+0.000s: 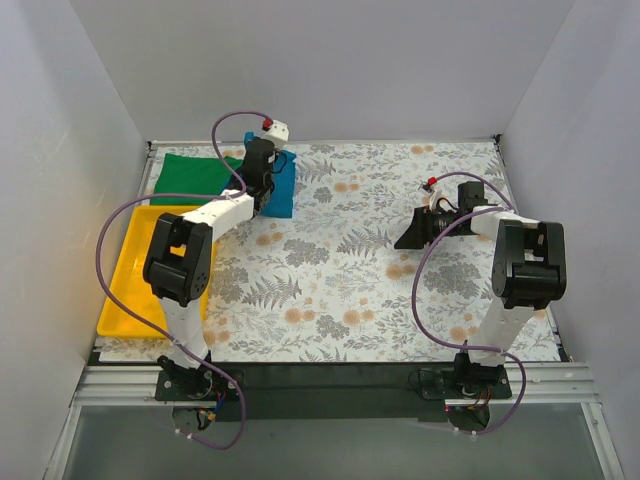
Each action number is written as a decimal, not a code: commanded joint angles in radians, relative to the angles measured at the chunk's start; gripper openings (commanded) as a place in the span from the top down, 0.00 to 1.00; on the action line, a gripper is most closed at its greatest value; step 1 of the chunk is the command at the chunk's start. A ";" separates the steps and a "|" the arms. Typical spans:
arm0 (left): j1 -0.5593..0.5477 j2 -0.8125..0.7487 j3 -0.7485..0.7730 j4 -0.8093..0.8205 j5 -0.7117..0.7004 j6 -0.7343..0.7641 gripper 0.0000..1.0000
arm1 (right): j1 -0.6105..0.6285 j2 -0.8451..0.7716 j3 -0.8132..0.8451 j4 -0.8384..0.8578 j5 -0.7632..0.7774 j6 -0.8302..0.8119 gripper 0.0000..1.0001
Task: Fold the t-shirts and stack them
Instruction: Neatly place the folded tshirt to the corner
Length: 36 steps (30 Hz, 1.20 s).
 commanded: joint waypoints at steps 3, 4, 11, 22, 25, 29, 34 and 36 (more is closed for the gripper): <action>0.040 -0.005 0.041 0.116 -0.068 0.092 1.00 | -0.009 0.003 0.042 -0.022 -0.048 -0.025 0.32; 0.043 -0.008 0.037 0.127 -0.070 0.101 1.00 | -0.011 0.005 0.042 -0.024 -0.051 -0.025 0.32; 0.050 -0.036 0.007 0.194 -0.062 0.195 1.00 | -0.014 0.014 0.047 -0.030 -0.057 -0.028 0.32; 0.076 -0.062 -0.005 0.215 -0.042 0.251 1.00 | -0.028 0.017 0.047 -0.030 -0.065 -0.031 0.32; 0.078 -0.079 -0.008 0.221 -0.039 0.265 1.00 | -0.029 0.020 0.047 -0.030 -0.068 -0.031 0.32; 0.087 -0.088 -0.017 0.213 -0.025 0.267 1.00 | -0.029 0.022 0.047 -0.033 -0.069 -0.031 0.32; 0.106 -0.091 -0.029 0.218 -0.008 0.273 1.00 | -0.031 0.020 0.047 -0.032 -0.071 -0.031 0.32; 0.109 -0.094 -0.029 0.216 -0.005 0.273 1.00 | -0.032 0.022 0.047 -0.033 -0.073 -0.031 0.32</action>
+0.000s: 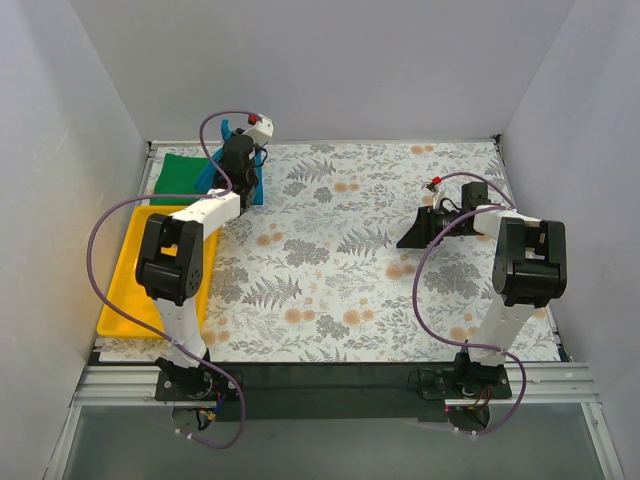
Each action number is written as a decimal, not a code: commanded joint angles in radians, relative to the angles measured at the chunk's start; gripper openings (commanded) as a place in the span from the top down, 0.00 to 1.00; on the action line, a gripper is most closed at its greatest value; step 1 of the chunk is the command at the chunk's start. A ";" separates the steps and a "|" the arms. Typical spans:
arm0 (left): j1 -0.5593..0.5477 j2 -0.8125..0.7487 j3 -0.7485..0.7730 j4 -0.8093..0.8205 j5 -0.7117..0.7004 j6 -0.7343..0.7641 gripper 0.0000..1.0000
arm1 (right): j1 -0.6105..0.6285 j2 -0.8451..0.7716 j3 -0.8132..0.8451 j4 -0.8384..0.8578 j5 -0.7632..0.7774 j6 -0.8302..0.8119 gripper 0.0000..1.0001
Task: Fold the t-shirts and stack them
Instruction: Neatly place the folded tshirt to the corner
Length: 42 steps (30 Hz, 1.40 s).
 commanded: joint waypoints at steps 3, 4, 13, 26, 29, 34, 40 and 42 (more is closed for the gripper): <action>0.021 -0.100 -0.010 0.041 0.013 0.018 1.00 | -0.007 0.004 0.034 -0.011 -0.037 -0.017 0.32; 0.023 -0.103 -0.011 0.044 0.013 0.017 1.00 | -0.007 0.004 0.034 -0.011 -0.037 -0.017 0.32; 0.035 -0.114 -0.016 0.060 0.019 0.055 1.00 | -0.007 0.004 0.034 -0.011 -0.042 -0.017 0.32; 0.061 -0.100 0.012 0.087 0.025 0.063 1.00 | -0.012 0.015 0.034 -0.012 -0.050 -0.018 0.32; 0.063 -0.096 0.015 0.092 0.025 0.063 1.00 | -0.012 0.016 0.034 -0.012 -0.051 -0.018 0.32; 0.072 -0.071 0.026 0.106 0.021 0.052 1.00 | -0.014 0.015 0.034 -0.012 -0.051 -0.018 0.32; 0.095 -0.045 0.036 0.124 0.008 0.029 1.00 | -0.017 0.018 0.034 -0.012 -0.056 -0.018 0.32; 0.103 -0.038 0.040 0.124 0.010 0.029 1.00 | -0.017 0.020 0.034 -0.014 -0.056 -0.018 0.32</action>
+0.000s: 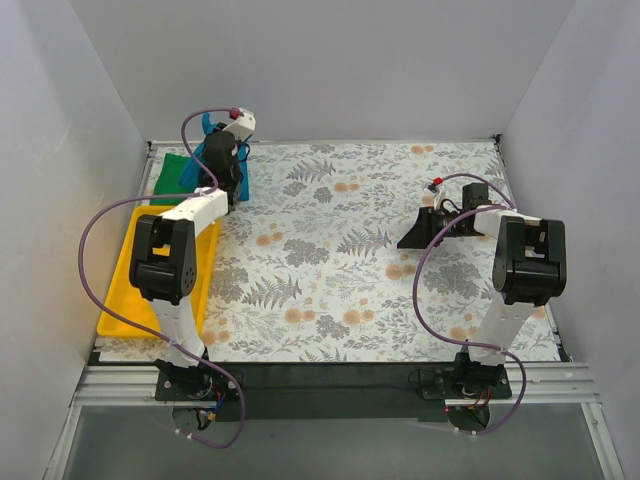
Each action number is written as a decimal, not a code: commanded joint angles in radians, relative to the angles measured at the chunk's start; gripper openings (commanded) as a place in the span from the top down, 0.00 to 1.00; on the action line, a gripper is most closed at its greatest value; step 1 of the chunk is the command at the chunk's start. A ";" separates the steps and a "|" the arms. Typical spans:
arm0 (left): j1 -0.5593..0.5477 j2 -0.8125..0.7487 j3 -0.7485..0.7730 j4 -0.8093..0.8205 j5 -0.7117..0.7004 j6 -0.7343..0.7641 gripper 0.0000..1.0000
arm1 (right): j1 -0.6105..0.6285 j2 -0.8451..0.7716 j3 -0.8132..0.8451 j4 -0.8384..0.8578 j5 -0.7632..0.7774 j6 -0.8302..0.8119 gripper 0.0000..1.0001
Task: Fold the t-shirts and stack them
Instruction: Neatly place the folded tshirt to the corner
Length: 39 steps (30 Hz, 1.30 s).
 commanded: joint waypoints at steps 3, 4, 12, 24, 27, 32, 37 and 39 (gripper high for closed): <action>0.027 -0.012 0.050 0.063 -0.010 -0.010 1.00 | -0.009 0.007 0.033 -0.011 -0.033 -0.016 0.32; 0.029 -0.001 0.056 0.067 -0.012 -0.010 1.00 | -0.009 0.007 0.033 -0.011 -0.035 -0.016 0.32; 0.050 0.050 0.067 0.063 0.002 -0.068 1.00 | -0.011 0.014 0.033 -0.014 -0.035 -0.016 0.32; 0.079 0.111 0.087 0.078 0.011 -0.090 1.00 | -0.012 0.028 0.033 -0.014 -0.033 -0.015 0.32; 0.092 0.128 0.091 0.081 0.016 -0.099 1.00 | -0.012 0.030 0.032 -0.014 -0.033 -0.015 0.32; 0.125 0.163 0.108 0.116 -0.018 -0.127 0.99 | -0.012 0.028 0.032 -0.017 -0.035 -0.011 0.32; 0.162 0.225 0.208 0.117 -0.174 -0.212 0.11 | -0.011 0.020 0.029 -0.019 -0.033 -0.011 0.32; 0.182 0.228 0.243 0.110 -0.249 -0.264 0.10 | -0.012 0.014 0.027 -0.022 -0.030 -0.013 0.32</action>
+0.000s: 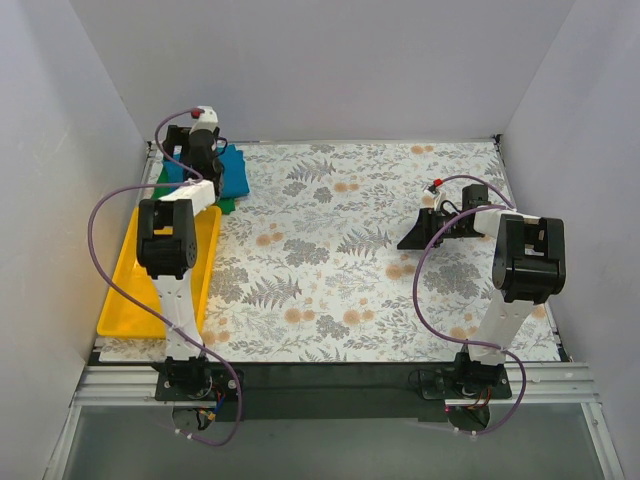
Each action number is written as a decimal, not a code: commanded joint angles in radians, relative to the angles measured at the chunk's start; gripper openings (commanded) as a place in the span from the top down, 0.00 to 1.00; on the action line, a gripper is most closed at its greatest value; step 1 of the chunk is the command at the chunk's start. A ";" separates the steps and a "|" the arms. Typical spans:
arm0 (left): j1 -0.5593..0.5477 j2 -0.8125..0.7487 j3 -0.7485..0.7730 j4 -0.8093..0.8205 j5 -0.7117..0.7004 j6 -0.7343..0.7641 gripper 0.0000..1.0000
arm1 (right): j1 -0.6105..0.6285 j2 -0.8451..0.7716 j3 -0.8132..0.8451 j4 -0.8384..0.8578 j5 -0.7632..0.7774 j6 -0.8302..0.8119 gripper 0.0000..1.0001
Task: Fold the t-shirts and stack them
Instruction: Neatly place the folded tshirt to the corner
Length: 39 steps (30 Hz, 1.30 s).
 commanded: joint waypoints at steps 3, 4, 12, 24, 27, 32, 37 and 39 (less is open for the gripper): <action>0.039 -0.061 0.085 -0.045 -0.139 -0.165 0.09 | -0.008 -0.017 0.025 -0.018 -0.020 -0.013 0.32; 0.039 -0.075 0.087 -0.076 -0.135 -0.213 0.09 | -0.008 -0.024 0.025 -0.019 -0.013 -0.018 0.32; 0.039 -0.370 0.133 -0.678 0.272 -0.614 0.09 | -0.008 -0.074 0.035 -0.094 0.027 -0.160 0.32; 0.044 -1.082 -0.468 -0.874 0.955 -0.864 0.09 | -0.004 -0.243 -0.080 -0.274 0.208 -0.422 0.31; 0.044 -1.221 -0.582 -0.880 0.978 -0.872 0.09 | 0.000 -0.352 -0.175 -0.268 0.303 -0.505 0.31; 0.043 -1.311 -0.640 -0.902 0.980 -0.884 0.09 | 0.000 -0.611 -0.304 -0.138 0.495 -0.484 0.27; 0.043 -1.334 -0.652 -0.912 0.983 -0.910 0.09 | 0.000 -0.826 -0.317 -0.102 0.549 -0.458 0.24; 0.043 -1.339 -0.659 -0.929 0.936 -0.930 0.09 | 0.000 -0.893 -0.323 -0.104 0.521 -0.469 0.23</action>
